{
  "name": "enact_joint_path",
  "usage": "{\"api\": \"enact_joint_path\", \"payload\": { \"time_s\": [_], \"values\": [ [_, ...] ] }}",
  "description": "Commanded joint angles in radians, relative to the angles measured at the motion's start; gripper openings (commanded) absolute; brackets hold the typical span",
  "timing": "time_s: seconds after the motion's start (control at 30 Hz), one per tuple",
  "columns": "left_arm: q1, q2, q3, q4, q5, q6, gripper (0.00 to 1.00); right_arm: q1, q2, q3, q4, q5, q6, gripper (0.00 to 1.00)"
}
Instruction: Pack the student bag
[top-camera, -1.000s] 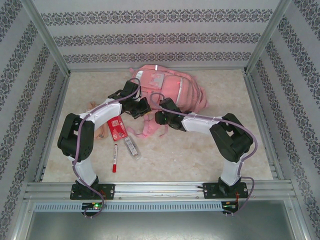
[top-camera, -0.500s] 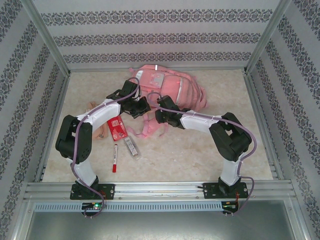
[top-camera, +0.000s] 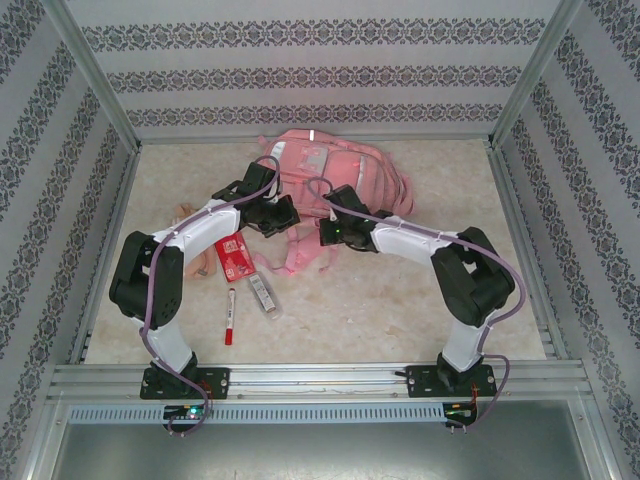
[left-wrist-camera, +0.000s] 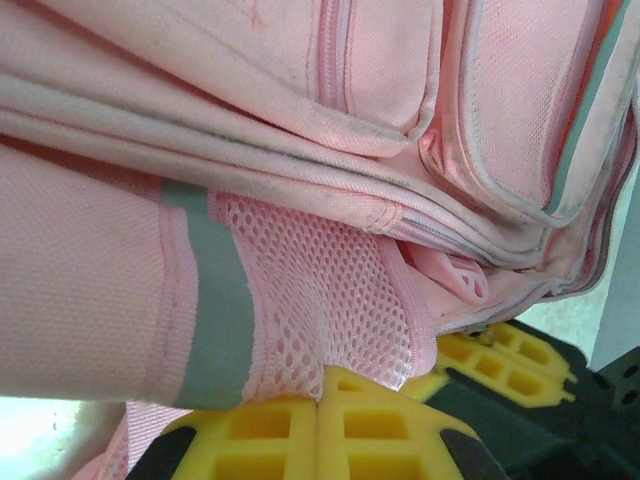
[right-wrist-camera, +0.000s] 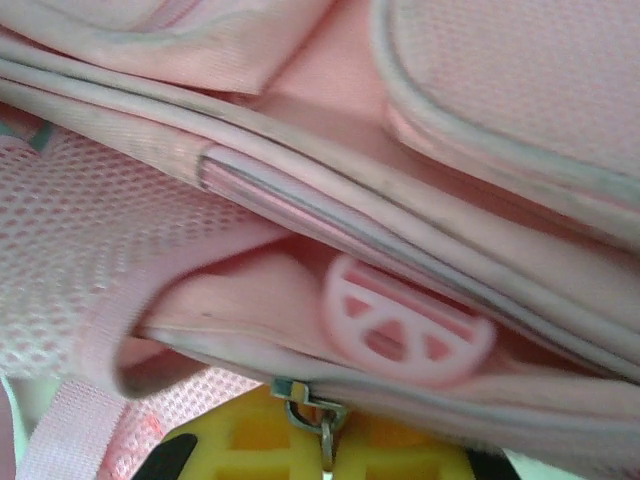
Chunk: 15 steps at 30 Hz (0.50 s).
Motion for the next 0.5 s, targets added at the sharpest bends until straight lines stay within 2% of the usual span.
{"api": "enact_joint_path", "payload": {
  "time_s": [0.0, 0.2, 0.47],
  "values": [
    [0.032, -0.025, 0.025, -0.058, -0.069, 0.066, 0.0, -0.066, -0.044, -0.034, -0.084, -0.101, -0.048, 0.0],
    [0.059, -0.031, 0.02, -0.072, -0.079, 0.091, 0.0, -0.157, -0.098, -0.111, -0.128, -0.166, -0.08, 0.0],
    [0.11, -0.004, 0.03, -0.047, -0.057, 0.183, 0.0, -0.22, -0.155, -0.156, -0.197, -0.218, -0.119, 0.0]
  ]
}}
